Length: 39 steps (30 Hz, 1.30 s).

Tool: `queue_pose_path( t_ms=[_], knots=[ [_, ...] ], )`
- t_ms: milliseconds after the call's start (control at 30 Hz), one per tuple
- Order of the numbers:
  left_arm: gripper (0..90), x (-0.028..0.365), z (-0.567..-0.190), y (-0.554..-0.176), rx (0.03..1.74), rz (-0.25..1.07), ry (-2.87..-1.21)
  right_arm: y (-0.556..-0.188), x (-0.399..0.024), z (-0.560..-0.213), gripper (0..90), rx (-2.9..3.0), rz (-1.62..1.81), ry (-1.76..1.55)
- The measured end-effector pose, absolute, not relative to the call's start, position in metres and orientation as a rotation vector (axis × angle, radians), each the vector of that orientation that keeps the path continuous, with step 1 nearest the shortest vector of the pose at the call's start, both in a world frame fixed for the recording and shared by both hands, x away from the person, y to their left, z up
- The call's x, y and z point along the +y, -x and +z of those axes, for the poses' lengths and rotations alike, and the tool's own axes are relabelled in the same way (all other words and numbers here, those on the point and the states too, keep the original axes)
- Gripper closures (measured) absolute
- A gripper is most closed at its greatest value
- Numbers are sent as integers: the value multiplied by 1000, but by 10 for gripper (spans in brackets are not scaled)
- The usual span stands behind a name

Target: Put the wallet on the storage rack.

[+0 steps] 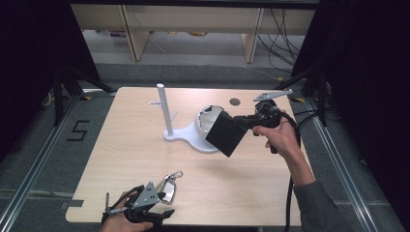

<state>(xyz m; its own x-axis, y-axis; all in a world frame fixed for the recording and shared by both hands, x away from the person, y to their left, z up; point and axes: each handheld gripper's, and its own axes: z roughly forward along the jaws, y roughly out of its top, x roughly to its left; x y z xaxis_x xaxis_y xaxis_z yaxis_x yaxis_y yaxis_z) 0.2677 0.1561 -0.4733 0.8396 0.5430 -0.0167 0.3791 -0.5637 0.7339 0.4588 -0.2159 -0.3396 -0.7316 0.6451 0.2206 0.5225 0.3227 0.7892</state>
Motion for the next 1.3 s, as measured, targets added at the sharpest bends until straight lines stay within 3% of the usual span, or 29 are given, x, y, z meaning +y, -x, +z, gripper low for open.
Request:
queue_pose_path(
  t_ms=[600,1300],
  knots=[
    [310,165,-479,-271,746,256,-2199,-513,-227,-335,835,2317,1388,-1272],
    [310,162,-484,-271,721,218,-2243,-557,-218,-372,834,2215,1390,-1507]
  ],
)
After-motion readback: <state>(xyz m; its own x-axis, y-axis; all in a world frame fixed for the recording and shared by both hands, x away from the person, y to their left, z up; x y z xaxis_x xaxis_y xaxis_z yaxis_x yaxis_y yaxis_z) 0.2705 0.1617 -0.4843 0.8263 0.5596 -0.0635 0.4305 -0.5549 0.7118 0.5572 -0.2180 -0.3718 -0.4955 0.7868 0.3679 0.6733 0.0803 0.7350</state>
